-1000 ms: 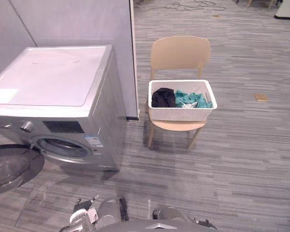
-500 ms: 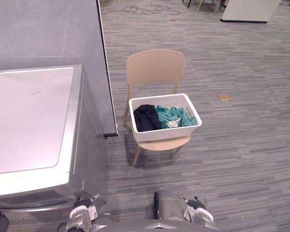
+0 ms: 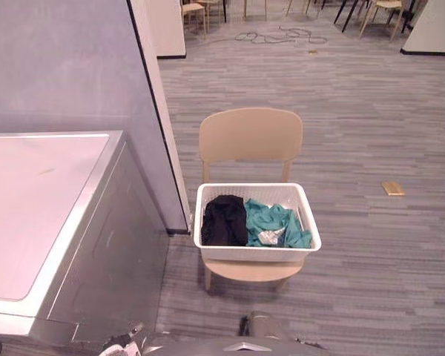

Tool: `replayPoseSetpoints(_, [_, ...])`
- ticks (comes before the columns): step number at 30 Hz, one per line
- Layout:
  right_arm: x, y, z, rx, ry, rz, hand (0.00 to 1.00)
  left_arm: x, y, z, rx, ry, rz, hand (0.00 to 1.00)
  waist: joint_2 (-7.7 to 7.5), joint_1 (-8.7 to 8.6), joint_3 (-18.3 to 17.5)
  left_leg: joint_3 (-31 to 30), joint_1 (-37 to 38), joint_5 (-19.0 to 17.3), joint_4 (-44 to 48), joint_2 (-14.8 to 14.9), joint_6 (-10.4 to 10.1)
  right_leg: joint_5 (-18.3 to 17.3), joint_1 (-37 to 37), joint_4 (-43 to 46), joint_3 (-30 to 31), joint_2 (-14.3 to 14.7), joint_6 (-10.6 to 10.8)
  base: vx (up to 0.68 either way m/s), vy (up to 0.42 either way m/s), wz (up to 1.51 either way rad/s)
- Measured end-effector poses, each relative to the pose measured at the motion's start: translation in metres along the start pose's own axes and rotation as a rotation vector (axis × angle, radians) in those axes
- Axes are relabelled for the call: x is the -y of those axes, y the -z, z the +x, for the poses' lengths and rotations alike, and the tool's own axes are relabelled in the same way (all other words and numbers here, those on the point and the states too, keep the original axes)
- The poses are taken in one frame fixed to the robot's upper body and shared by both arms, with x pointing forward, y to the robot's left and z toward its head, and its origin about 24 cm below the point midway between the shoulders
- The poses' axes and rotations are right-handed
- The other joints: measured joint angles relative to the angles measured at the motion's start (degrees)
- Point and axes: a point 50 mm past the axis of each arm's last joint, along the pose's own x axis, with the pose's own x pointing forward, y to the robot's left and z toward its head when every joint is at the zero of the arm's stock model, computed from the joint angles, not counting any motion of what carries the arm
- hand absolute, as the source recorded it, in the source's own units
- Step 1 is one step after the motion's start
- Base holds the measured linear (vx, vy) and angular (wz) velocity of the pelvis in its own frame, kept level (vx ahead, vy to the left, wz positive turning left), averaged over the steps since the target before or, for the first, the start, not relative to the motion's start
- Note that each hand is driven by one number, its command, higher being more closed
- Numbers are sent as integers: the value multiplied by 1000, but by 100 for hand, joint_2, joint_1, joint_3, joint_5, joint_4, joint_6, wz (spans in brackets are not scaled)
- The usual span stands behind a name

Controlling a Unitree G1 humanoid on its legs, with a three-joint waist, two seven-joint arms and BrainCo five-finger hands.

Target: Pick up the laundry basket with both hands and put the clothes into the washing machine.

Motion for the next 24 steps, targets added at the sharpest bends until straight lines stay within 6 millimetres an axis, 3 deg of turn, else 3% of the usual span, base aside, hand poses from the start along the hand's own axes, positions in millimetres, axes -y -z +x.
replayPoseSetpoints(1, [-4, -10, -1, 46, -14, -12, 0, 0, 0, 0, 0, 0, 1, 0, 10, 10, -8, 13, -77, 169, 134, 24, 39, -14, 19, -19, 18, 8, -33, 105, -88, -44])
replayPoseSetpoints(2, [-19, -46, -11, 218, -54, -27, 0, -1, 1, 0, 2, -1, 19, 0, 34, -27, -19, 131, -322, -174, 483, 59, 55, -22, 79, -97, 56, 4, -71, 97, -52, -16])
replayPoseSetpoints(3, [-28, -83, -27, 404, -76, -33, 0, 2, -3, -1, 27, 1, 45, 0, 38, -52, -25, 376, -548, -750, 321, -37, 12, 4, 159, -251, 36, -41, -93, 92, -41, -6])
replayPoseSetpoints(4, [-29, -90, -31, 442, -78, -30, 0, 2, -3, -1, 32, 1, 49, 0, 40, -57, -26, 433, -564, -850, 195, -86, -13, 23, 184, -302, 19, -49, -103, 100, -8, 16])
replayPoseSetpoints(5, [-30, -114, -46, 569, -77, -3, 0, 5, -6, -2, 46, 5, 65, 0, 39, -37, -34, 609, -588, -1146, -451, -304, -69, 41, 264, -429, -25, -94, -107, 117, 45, 19])
replayPoseSetpoints(6, [-29, -133, -60, 676, -75, 20, 0, 5, -4, -2, 45, 8, 81, 0, 54, -44, -59, 654, -578, -1248, -1429, -637, -155, 84, 316, -517, -69, -131, -113, 129, 71, 19])
replayPoseSetpoints(7, [-28, -140, -66, 722, -73, 28, 0, 7, -4, -3, 45, 14, 93, 0, 79, -50, -98, 604, -510, -1109, -2032, -822, -189, 84, 290, -517, -95, -134, -62, 175, 133, 16])
replayPoseSetpoints(8, [-29, -155, -78, 819, -67, 23, 0, 7, 0, -3, 39, 14, 125, 0, 184, -83, -191, 650, -421, -821, -2815, -974, -24, 60, 225, -424, -114, -86, 87, 121, 98, 15])
replayPoseSetpoints(10, [-36, -164, -94, 904, -87, -3, 0, 2, -2, -2, 47, 1, 149, 0, 56, -109, -226, 595, -314, -699, -3143, -1194, -1, 65, 188, -433, -4, -191, 169, 165, 89, 11])
replayPoseSetpoints(14, [-63, -183, -125, 1086, -214, -88, 0, 9, -11, -1, 85, 45, 339, 0, 43, -108, -225, 581, -149, -590, -3533, -1327, 71, 199, 329, -771, 33, -222, 279, 94, 72, -3])
replayPoseSetpoints(20, [-73, -209, -112, 1127, -285, -370, 0, 20, -24, -1, 147, 105, 490, 0, 77, -73, -168, 253, -455, -384, -3812, -1396, 157, 618, 261, -1463, -43, -112, 334, -20, 26, 4])
replayPoseSetpoints(24, [-92, -245, -108, 1167, -313, -564, 0, 37, -46, -3, 223, 153, 535, 0, 119, -86, 309, 82, -853, -159, -3879, -1421, 234, 921, 26, -1690, -169, -119, 330, -92, 32, 16])
